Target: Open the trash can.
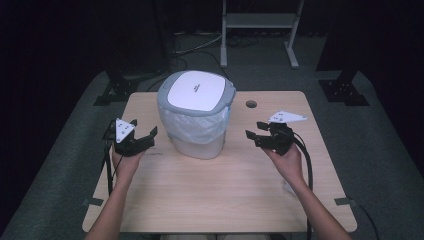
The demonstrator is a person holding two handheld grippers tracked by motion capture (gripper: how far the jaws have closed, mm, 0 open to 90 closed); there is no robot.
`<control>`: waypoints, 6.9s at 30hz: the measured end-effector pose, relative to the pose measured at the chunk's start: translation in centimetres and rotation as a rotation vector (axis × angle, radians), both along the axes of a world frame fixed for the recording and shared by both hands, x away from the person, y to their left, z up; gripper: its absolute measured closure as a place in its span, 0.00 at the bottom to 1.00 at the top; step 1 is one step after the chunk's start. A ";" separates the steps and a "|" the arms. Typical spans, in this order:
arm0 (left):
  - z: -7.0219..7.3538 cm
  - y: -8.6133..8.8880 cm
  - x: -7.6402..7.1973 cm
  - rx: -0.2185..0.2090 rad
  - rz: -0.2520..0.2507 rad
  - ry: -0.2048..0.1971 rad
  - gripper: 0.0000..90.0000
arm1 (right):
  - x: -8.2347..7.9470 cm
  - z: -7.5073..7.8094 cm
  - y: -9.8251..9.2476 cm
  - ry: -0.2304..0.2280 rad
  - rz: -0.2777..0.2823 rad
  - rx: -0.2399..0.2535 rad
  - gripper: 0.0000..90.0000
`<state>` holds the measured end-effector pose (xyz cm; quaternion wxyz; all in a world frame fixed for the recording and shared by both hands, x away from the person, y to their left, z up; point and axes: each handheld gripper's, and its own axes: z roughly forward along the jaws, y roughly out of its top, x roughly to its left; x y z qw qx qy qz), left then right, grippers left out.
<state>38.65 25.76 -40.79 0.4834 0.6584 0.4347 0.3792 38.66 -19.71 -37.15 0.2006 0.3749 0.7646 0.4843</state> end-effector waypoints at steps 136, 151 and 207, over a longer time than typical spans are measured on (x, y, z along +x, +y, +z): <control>2.6 -12.2 11.8 0.023 -0.580 0.044 0.42 | -0.9 -2.3 -5.8 -0.006 -0.154 -0.077 0.46; 2.8 -12.0 7.7 0.067 -0.669 0.011 0.44 | -0.2 -2.1 -7.3 0.031 -0.156 -0.058 0.53; 1.7 -7.7 -1.2 0.135 -0.708 0.013 0.28 | -0.4 -2.2 -2.2 0.063 -0.058 -0.073 0.46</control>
